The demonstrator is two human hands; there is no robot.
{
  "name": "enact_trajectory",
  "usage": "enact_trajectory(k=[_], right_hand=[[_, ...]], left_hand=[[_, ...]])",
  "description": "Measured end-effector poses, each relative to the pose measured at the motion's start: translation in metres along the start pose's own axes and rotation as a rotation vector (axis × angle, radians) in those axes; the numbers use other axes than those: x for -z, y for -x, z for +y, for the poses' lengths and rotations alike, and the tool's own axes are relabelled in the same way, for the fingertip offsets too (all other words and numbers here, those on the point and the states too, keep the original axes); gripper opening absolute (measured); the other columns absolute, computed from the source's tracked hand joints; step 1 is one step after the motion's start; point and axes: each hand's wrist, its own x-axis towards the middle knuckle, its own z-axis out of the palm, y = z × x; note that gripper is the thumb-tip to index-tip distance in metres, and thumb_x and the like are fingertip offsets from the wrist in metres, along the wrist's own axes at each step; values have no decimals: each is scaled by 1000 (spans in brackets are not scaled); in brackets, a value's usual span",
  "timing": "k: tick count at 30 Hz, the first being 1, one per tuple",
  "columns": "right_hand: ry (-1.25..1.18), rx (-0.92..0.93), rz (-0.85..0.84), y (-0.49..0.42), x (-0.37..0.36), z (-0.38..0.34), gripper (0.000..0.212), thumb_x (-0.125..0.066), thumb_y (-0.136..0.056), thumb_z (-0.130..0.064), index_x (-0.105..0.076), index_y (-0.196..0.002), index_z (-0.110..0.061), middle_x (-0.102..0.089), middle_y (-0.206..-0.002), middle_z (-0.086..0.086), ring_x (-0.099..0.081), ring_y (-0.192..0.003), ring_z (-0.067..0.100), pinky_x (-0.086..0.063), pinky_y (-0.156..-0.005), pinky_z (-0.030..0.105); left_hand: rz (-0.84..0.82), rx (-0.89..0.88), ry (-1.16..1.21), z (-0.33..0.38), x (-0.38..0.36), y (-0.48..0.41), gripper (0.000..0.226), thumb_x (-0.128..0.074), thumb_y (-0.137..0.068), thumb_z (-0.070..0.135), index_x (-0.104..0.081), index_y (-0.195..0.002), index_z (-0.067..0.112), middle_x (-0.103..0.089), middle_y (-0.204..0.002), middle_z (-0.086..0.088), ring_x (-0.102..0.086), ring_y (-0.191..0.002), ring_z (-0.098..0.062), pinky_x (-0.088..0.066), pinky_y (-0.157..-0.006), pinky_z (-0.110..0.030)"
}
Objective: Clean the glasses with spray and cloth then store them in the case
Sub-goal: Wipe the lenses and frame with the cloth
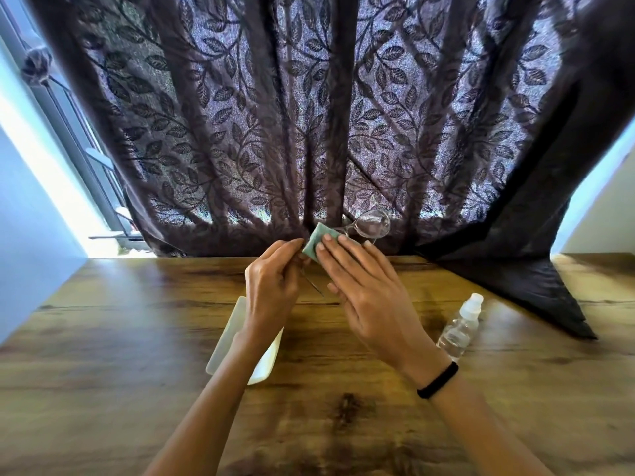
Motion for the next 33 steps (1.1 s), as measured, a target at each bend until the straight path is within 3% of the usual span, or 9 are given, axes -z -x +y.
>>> enact_trajectory(k=[3,6,11,15,19,23,26,29,33], right_hand=[[-8,-76,8,3,1,9,49,-34,-96,-29,-27,-143,-14,-29,-150,1,-21,-140,14,-16,-114,39],[-66,-132,-5,-3,2,14,52,-29,-97,-36,-19,-144,-16,-18,-151,-4,-13,-142,11,-10,-116,37],[-108,-69,-50,-14,1,2,55,-27,-97,-41,-17,-145,-18,-13,-153,-5,-4,-143,8,-7,-117,39],[-83,12,-37,-13,-1,-6,52,-31,-97,-38,-26,-144,-17,-24,-153,-1,-11,-142,11,-7,-116,38],[-64,42,-18,-6,-2,4,48,-32,-97,-37,-34,-141,-17,-33,-148,-1,-21,-140,11,-10,-115,41],[-100,-55,18,-2,-1,16,47,-32,-97,-37,-32,-141,-18,-29,-147,-5,-21,-140,8,-10,-115,41],[-158,-107,30,-9,1,17,46,-32,-97,-32,-32,-141,-18,-29,-148,-7,-18,-140,6,-11,-116,42],[-196,-94,39,-16,2,8,45,-33,-96,-24,-33,-141,-18,-29,-149,-6,-17,-140,6,-9,-116,41],[-232,-18,36,-19,5,-2,51,-33,-87,-4,-44,-136,-16,-43,-143,0,-29,-137,9,-14,-116,40]], left_hand=[[7,19,74,0,1,0,18,-57,-84,2,-66,-99,-5,-63,-81,-3,-65,-68,-13,-58,-60,-36],[6,39,114,1,-2,0,21,-55,-84,2,-65,-101,-5,-62,-82,0,-67,-69,-18,-59,-62,-40],[-4,-6,56,5,-7,-1,17,-57,-79,-7,-67,-92,-3,-60,-80,3,-58,-67,-5,-52,-60,-20],[33,29,-15,0,-7,0,18,-53,-72,-18,-57,-67,-2,-50,-61,1,-42,-53,-9,-41,-47,-24],[46,37,-15,-3,-2,3,22,-54,-76,-13,-68,-92,-4,-57,-73,5,-52,-64,-1,-46,-59,-10],[44,63,97,-7,-3,4,17,-55,-83,-6,-67,-95,-5,-63,-77,-3,-63,-65,-13,-56,-59,-36],[33,58,143,-5,-5,4,18,-54,-84,0,-67,-96,-4,-63,-78,-4,-67,-67,-22,-58,-59,-41],[32,34,135,0,-10,1,18,-55,-82,0,-67,-95,-2,-61,-78,2,-64,-67,-13,-56,-60,-31],[32,18,69,1,-14,1,23,-54,-74,-12,-57,-68,9,-49,-67,19,-45,-58,4,-38,-55,-11]])
